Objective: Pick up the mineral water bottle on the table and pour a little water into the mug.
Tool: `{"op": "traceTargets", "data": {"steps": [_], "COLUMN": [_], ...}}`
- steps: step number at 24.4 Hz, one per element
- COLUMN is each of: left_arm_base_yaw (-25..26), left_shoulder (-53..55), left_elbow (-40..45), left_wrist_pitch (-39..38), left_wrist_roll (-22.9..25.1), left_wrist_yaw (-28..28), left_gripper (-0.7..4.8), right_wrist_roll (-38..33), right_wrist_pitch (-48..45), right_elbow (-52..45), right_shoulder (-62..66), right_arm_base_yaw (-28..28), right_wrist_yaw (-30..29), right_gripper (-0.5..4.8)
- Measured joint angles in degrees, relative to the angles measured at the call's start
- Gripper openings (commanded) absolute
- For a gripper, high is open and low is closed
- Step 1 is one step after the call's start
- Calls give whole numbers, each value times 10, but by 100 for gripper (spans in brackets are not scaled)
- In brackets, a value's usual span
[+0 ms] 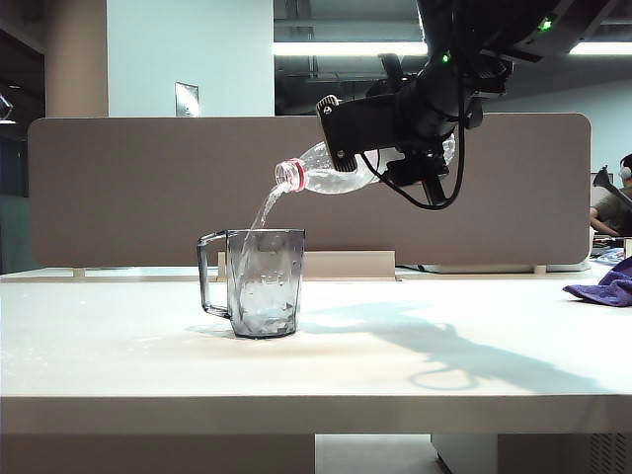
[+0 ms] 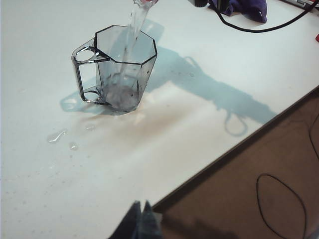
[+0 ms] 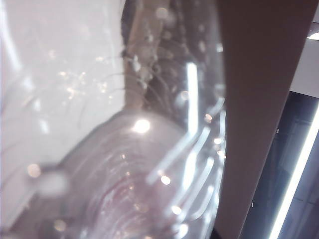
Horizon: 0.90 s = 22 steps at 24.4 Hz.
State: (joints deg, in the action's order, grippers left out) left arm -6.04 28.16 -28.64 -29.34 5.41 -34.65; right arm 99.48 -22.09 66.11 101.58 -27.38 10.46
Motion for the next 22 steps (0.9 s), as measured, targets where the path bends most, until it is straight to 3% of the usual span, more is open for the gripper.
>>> {"op": "traceTargets", "data": {"steps": [5,11,14,16,20,22], "left_arm_base_yaw": [0,0,0,0,0,0], "left_shoulder": [0,0,0,0,0,0], "left_elbow": [0,0,0,0,0,0], "left_wrist_pitch": [0,0,0,0,0,0], "left_wrist_roll": [0,0,0,0,0,0], "left_wrist_yaw": [0,0,0,0,0,0], "left_gripper": [-5,-5,-5,-5,-5,-5], "right_wrist_roll": [-6,-126,-200,-289,-416,-538], "right_wrist_pitch": [-5,37,78,85,72,26], "right_elbow": [0,1,0,-17,-36,-65], "right_shoulder": [0,0,0,0,6,10], "right_arm_base_yaw": [0,0,0,0,-1,2], "right_wrist_yaw": [0,-1,-16,-78,-115,-140], "right_gripper": [230,229,229,229,229,229]}}
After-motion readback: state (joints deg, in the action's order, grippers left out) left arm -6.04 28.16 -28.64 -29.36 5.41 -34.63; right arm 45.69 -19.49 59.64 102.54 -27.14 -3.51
